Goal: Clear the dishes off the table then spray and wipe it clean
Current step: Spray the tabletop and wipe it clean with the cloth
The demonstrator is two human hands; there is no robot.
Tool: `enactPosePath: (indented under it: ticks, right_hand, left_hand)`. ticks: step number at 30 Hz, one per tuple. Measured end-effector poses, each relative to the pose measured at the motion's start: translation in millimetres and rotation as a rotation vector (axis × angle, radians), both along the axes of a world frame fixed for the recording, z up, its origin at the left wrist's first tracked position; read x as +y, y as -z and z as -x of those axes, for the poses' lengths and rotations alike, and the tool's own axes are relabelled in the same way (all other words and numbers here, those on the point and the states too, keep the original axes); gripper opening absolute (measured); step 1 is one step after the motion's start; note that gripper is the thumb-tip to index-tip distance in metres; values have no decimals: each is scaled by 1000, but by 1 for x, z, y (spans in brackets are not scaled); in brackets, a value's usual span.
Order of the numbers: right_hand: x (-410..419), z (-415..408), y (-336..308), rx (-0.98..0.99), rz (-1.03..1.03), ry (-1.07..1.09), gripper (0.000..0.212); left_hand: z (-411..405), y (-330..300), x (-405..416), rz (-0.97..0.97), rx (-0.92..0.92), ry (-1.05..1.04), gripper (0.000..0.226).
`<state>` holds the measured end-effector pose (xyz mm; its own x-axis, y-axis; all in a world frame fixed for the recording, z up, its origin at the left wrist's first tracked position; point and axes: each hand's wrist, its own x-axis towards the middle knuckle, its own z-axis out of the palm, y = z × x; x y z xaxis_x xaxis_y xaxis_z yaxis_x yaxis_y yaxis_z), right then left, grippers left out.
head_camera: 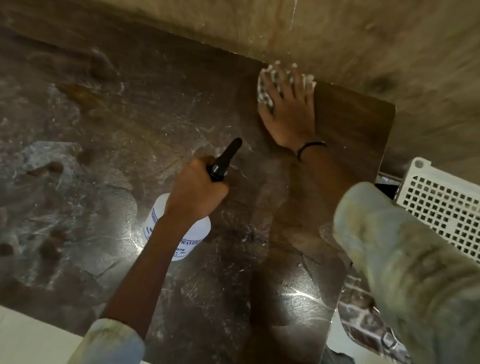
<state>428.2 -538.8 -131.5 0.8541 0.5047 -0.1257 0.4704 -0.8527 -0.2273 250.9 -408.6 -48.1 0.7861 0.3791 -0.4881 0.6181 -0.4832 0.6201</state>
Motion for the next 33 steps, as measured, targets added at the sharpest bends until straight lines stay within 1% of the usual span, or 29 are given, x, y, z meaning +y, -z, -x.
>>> enactPosePath:
  ticks: [3,5,6,7,10,13,16,20,24,29,31,33]
  right_hand:
    - [20,30,1,-13,-11,-230,60]
    - [3,48,0,-42,-4,-401,58]
    - [-12,50,1,-48,0,-441,57]
    - [-28,49,0,-47,-4,-438,56]
    - [-73,39,-2,-37,-2,-290,56]
    - [-88,39,0,-31,18,-217,58]
    - [-89,40,1,-16,14,-210,58]
    - [-90,40,1,-3,18,-204,58]
    - [-89,41,0,-8,18,-204,58]
    - [-72,55,0,2,-3,-107,61]
    - [-56,65,-1,-10,-12,-107,61]
    - [-41,79,-2,-13,-39,-163,60]
  left_hand:
    - [10,-1,-6,-40,27,36,17]
    - [18,-2,-11,-13,57,71,17]
    - [21,-2,-13,9,69,88,17]
    - [25,-3,-17,23,75,106,17]
    - [30,-2,-27,39,101,141,17]
    - [32,0,-38,87,119,174,17]
    - [36,3,-47,81,135,234,13]
    - [41,6,-47,55,139,235,10]
    - [43,5,-38,72,124,179,10]
    - [44,6,-28,46,103,80,4]
    - [44,7,-25,47,87,83,7]
    - [45,7,-22,61,74,66,13]
